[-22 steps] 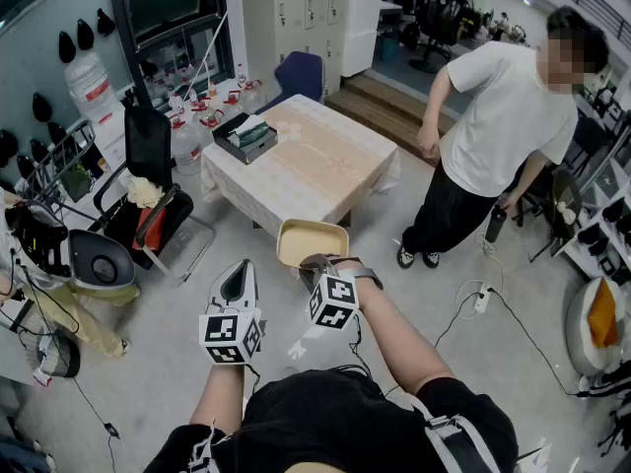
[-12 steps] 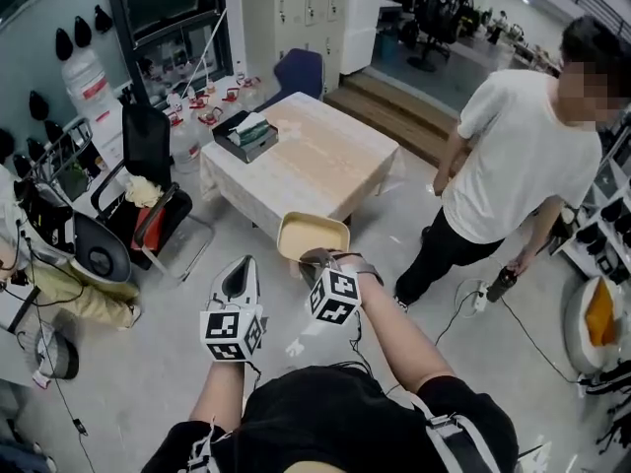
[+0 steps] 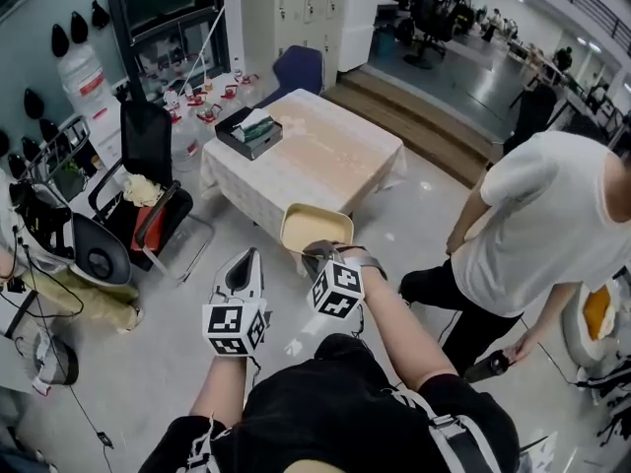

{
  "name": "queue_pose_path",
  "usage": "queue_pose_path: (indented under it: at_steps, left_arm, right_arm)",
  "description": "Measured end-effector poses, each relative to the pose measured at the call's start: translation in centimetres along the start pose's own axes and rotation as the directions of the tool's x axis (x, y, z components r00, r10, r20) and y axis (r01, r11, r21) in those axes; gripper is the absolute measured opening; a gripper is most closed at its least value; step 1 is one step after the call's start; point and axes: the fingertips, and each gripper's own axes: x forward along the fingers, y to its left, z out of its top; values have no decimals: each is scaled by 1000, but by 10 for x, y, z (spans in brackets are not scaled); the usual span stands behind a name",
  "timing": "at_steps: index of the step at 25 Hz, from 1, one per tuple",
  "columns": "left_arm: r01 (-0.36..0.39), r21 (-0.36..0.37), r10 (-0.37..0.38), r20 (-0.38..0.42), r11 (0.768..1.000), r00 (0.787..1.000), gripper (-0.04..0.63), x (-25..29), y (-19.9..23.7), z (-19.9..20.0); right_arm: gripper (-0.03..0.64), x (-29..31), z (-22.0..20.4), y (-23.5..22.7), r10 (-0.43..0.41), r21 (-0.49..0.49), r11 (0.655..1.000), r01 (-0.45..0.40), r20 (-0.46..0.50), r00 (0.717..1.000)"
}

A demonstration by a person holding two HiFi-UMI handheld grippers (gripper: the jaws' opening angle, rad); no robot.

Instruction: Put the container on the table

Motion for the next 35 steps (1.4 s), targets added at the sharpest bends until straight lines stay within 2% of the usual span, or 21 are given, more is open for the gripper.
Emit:
queue_pose_path:
  at_steps: [8,14,26,35]
  left_arm:
    - [-1,1,1,-10,1000,1000,14,33,30,-10]
    - [-4,12,4,-2,1000,1000,14,101,54,-11]
    - [-12,12,13,-40,1000,999,14,314,110,9]
    - [-30,-4,30,-66,1000,997,14,477,139,26]
  right_arm:
    - [29,43,-1,-27,-4,7,1000,4,-8,1000]
    - [29,95,-16,-76,-11,6,1000,11,-4,1000]
    - [29,228,-59,-262,-3,28,1000,3,-20,1000]
    - [29,335,-121,-397,25,39,999,-22,-87,996]
